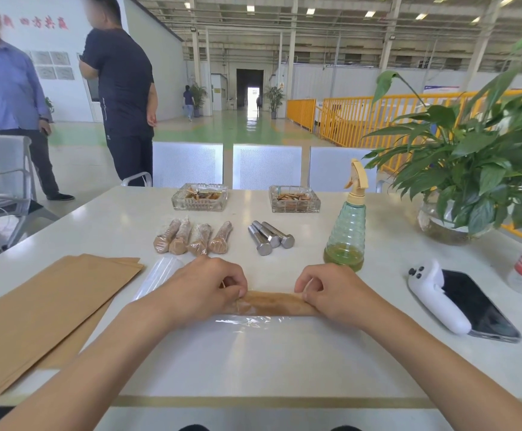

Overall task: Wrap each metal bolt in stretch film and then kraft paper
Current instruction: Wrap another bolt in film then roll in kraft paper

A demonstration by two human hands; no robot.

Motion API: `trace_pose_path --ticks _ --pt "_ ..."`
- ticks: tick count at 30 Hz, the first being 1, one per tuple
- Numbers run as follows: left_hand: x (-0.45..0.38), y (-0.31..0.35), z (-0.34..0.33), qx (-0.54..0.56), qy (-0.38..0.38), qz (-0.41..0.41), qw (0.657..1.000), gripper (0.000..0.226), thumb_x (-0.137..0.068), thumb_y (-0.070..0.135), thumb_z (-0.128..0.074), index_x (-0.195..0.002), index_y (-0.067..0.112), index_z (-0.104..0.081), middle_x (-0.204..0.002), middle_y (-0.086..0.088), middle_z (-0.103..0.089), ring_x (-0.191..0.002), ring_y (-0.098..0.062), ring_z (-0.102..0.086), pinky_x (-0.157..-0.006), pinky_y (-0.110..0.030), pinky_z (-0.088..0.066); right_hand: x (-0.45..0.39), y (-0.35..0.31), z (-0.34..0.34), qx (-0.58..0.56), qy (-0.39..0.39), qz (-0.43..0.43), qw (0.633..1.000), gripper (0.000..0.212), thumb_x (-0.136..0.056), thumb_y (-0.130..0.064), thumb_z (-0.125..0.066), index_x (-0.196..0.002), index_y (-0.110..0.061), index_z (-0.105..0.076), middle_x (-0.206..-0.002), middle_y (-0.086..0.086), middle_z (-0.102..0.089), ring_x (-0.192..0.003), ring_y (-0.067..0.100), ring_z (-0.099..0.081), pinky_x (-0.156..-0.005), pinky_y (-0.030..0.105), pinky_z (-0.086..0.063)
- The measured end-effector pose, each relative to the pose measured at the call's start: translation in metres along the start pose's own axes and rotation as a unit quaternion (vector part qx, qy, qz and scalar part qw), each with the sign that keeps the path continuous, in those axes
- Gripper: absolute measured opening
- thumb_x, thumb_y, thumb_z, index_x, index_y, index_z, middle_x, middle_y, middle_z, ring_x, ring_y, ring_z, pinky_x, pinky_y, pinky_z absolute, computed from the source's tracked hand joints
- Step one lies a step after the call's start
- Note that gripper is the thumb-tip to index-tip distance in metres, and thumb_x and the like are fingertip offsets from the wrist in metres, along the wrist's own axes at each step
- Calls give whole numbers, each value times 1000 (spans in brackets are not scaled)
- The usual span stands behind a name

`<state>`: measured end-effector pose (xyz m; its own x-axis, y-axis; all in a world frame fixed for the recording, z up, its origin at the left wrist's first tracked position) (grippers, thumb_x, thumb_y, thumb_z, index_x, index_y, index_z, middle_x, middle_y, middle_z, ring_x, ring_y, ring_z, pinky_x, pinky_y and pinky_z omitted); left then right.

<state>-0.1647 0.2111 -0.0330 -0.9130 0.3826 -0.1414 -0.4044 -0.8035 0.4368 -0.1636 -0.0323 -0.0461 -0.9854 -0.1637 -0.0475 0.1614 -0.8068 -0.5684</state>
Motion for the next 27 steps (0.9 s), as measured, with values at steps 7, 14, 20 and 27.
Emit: trace_pose_path --ticks 7,14,20,27 --pt "1 7 0 -17 -13 -9 1000 24 -93 25 -59 -86 46 -68 -65 32 -60 -65 1 -54 -64 -26 -42 3 -20 10 232 66 56 969 27 -89 -18 -61 -108 -37 -65 -113 -9 -57 -112 17 -51 -85 32 -41" --pt "1 13 4 -22 -26 3 999 20 -94 27 -62 -88 42 -75 -71 22 -66 -79 -7 -64 -80 -36 -56 29 -68 -19 192 50 248 948 22 -98 -27 -54 -111 -34 -70 -103 -7 -64 -103 20 -57 -81 34 -42" --pt "3 17 4 -75 -36 -7 997 18 -95 30 -58 -91 38 -73 -82 18 -68 -83 -9 -62 -80 -36 -55 23 -63 -19 215 8 204 955 23 -94 -28 -56 -113 -33 -69 -103 -4 -62 -102 24 -59 -79 36 -48" --pt "-3 25 6 -139 -69 -14 988 20 -95 28 -55 -95 31 -75 -86 12 -71 -83 -13 -63 -76 -32 -54 16 -54 -16 198 -26 166 966 6 -88 -28 -62 -91 -27 -67 -85 -1 -60 -87 29 -58 -71 36 -48"
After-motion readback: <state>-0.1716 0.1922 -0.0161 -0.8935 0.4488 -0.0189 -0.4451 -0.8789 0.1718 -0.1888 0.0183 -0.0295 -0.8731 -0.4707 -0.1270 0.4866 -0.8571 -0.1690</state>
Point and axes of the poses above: each hand's wrist, its own x-axis away from the middle knuckle, its own z-axis out of the back of the hand, y = z × x, the point moved 4 cm from there along -x, towards the middle knuckle
